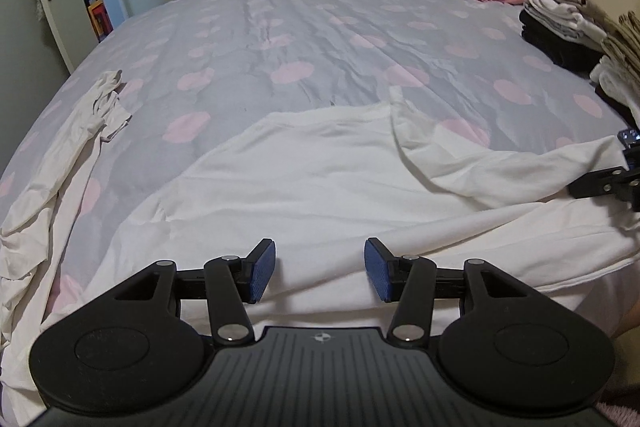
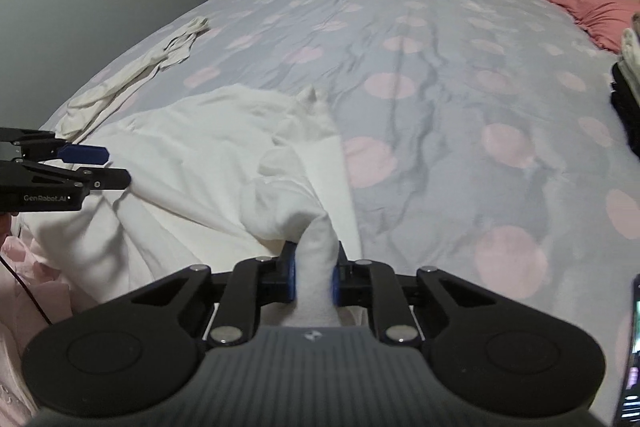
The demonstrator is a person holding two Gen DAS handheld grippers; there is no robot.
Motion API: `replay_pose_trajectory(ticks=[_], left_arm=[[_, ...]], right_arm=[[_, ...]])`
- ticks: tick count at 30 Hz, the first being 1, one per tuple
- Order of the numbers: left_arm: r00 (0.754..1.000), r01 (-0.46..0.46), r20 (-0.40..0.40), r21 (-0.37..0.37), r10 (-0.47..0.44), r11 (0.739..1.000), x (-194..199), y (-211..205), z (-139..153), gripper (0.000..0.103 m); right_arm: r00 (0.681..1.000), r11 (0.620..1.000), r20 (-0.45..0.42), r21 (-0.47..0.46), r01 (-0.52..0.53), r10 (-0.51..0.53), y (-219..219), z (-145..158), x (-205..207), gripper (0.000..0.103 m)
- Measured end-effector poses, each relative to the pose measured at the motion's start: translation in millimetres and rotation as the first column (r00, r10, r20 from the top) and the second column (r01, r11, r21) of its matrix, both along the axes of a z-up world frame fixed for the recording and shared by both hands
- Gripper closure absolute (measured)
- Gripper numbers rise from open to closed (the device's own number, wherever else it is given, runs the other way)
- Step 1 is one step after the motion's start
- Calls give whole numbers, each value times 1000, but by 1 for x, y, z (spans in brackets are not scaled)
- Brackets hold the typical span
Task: Fold clothes
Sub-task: 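Grasp the white shirt edge with the right tool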
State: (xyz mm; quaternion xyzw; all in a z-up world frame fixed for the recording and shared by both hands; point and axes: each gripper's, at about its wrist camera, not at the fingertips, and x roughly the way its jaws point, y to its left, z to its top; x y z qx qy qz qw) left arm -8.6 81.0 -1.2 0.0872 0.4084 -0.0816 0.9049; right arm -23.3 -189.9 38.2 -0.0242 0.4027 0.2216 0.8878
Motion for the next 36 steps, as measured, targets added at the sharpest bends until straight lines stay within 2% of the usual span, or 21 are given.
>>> replay_pose_trajectory(ticks=[5,10,15,18,20,23,24,28,32,36], left_arm=[[1000,-2,25,5,2,1000,2,4,11,56],[1000,-14,13,-1,14,1000,8,9,13,56],[1000,5,-1,2,-5,1000,21,12,15,55],[999,38,-27,-21,-38,999,37,15,12,54],[997,57,-47,-26,-58,998,49,13,4,54],[993,86,-76,-32,-88,996,66,10,-7,54],[992,94,-82,-28,-96,995,71,8,-11,54],[986,126,-111,-12,-127,992,91,-1,-26,54],[982,123,-142,-23,-125,992,104,-3,-41,54],[977,124,-169,-31,-128,992,115,-6,-54,54]], right_arm=[[999,998,20,-46,35,-34,-31,20,2,87],[997,984,-8,-160,76,-78,-72,25,9,88],[989,961,-96,-264,84,-112,-105,15,16,88],[982,956,-153,-288,60,-108,-113,0,17,87],[983,951,-162,-308,36,-89,-110,-5,16,86],[986,950,-143,-311,37,-86,-111,4,14,79],[988,948,-132,-316,36,-82,-110,9,14,72],[995,950,-82,-313,22,-51,-106,37,14,60],[998,971,-62,-238,8,-24,-100,53,30,57],[996,975,-78,-215,-58,42,-70,34,53,57]])
